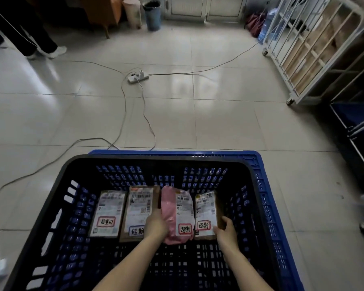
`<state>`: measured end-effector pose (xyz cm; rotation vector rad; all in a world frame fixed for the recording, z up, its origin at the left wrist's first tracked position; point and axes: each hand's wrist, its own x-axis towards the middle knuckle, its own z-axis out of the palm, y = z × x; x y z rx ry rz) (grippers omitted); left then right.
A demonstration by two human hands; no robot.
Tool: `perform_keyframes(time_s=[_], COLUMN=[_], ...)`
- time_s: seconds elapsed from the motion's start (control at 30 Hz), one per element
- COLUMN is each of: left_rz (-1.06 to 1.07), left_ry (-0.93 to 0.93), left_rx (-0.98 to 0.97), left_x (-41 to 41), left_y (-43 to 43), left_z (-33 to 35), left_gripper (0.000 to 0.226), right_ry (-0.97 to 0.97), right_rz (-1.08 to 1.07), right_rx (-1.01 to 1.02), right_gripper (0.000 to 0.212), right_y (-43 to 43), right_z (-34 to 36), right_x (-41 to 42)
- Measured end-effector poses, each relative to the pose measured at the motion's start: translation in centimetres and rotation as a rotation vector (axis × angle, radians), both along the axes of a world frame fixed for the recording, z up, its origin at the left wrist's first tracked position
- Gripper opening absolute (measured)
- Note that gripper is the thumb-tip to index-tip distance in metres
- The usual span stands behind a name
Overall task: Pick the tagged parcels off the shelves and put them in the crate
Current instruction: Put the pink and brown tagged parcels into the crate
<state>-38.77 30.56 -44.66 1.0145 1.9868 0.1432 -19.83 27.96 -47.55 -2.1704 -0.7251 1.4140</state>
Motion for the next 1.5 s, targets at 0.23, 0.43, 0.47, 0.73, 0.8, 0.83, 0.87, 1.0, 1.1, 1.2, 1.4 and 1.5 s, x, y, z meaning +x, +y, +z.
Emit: perform_keyframes(time_s=[0.23, 0.43, 0.47, 0.73, 0.8, 0.83, 0.87, 1.0, 1.1, 1.2, 1.4, 1.5], left_rz=[-0.036, -0.315, -0.409, -0.518, -0.537, -0.541, -0.548, -0.580, -0.651, -0.731, -0.808, -0.820], left_ry=[-0.052, 0.129, 0.214, 0.220, 0.218, 0.218, 0.224, 0.234, 0.274, 0.358, 0.423, 0.434], left_rx=[0.231, 0.111, 0.071, 0.041, 0.048, 0.052, 0.050, 0.074, 0.107, 0.184, 0.325, 0.380], left_x=[1.0, 1.2, 1.3, 1.9, 1.8, 1.8, 1.7, 0.7, -0.6, -1.7, -3.3, -4.5], left_y=[-0.2, -0.9, -0.9, -0.9, -1.0, -1.0, -1.0, -1.3, -1.9, -2.9, -5.1, -6.7], left_z=[-1.4, -2.7, -3.0, -4.9, -4.8, -4.7, -4.4, -2.3, -0.1, 2.3, 7.0, 9.6], left_gripper=[0.037, 0.072, 0.084, 0.074, 0.076, 0.077, 0.080, 0.089, 0.087, 0.079, 0.059, 0.050], right_ry=[0.002, -0.082, -0.083, -0.207, -0.246, -0.284, -0.328, -0.424, -0.443, -0.545, -0.616, -0.653], right_rz=[0.009, 0.087, 0.088, 0.179, 0.229, 0.266, 0.313, 0.436, 0.482, 0.606, 0.711, 0.703], right_rx=[0.032, 0.084, 0.086, 0.118, 0.118, 0.114, 0.109, 0.102, 0.075, 0.077, 0.206, 0.240], right_gripper=[0.051, 0.036, 0.035, 0.039, 0.042, 0.044, 0.047, 0.050, 0.048, 0.056, 0.051, 0.052], right_y=[-0.1, 0.5, 0.7, 1.1, 1.1, 1.1, 1.0, 0.0, -1.1, -2.4, -5.5, -7.4], right_z=[-1.3, -1.5, -1.7, -3.2, -2.8, -2.6, -2.4, -1.1, 0.7, 2.8, 8.4, 11.4], right_x=[-0.3, -0.7, -0.4, -0.1, -0.2, -0.2, -0.3, -0.7, -0.9, -1.4, -2.5, -2.9])
